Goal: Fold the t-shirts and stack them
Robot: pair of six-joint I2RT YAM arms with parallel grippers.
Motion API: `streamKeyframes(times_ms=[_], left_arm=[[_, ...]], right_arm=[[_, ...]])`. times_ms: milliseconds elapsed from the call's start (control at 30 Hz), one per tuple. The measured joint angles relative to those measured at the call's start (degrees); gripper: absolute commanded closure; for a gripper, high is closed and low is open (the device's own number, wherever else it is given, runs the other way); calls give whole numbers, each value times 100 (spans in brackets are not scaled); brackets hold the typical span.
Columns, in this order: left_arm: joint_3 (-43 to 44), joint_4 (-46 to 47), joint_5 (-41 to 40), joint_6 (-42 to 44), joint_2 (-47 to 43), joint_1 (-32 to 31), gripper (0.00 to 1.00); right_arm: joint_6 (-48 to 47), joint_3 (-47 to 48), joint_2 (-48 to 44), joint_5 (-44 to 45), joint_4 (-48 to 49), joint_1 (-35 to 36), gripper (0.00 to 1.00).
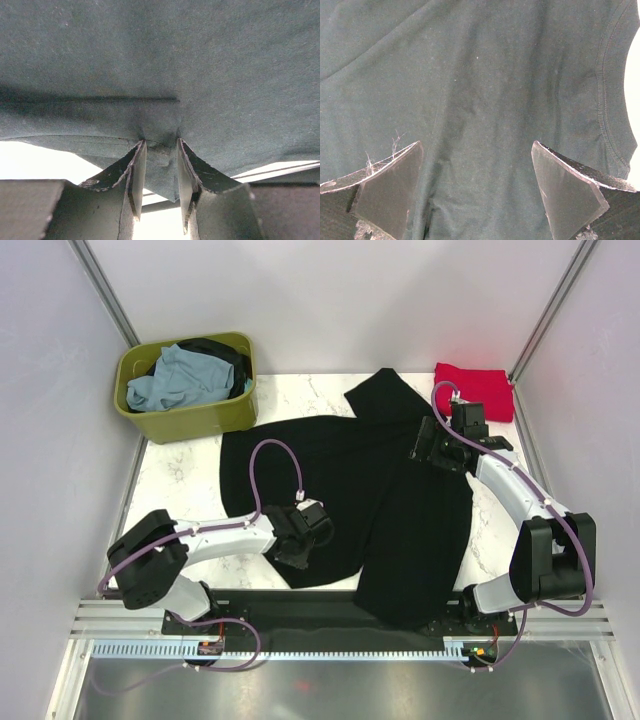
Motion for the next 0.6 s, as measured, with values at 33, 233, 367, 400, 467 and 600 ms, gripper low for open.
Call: streamKeyframes(times_ms=[33, 233, 367, 400, 467, 600], left_arm=[[-13, 0, -2, -17, -2, -13, 62], [-55, -31, -46, -144, -55, -70, 90], [-33, -267, -155, -177, -181, -76, 98], [2, -393, -184, -177, -229, -81, 98], [133, -728, -293, -177, -385, -96, 98], [461, -1499, -588, -232, -839, -103, 98]], right_arm=[[0, 0, 0, 0, 0, 0, 2], [-2, -4, 0, 2, 4, 0, 2], [-2, -22, 0, 0, 13, 0, 2], [-4, -22, 0, 0, 20, 0, 2], [-4, -22, 0, 2, 37, 0, 2], [-4, -22, 2, -2, 42, 0, 2]])
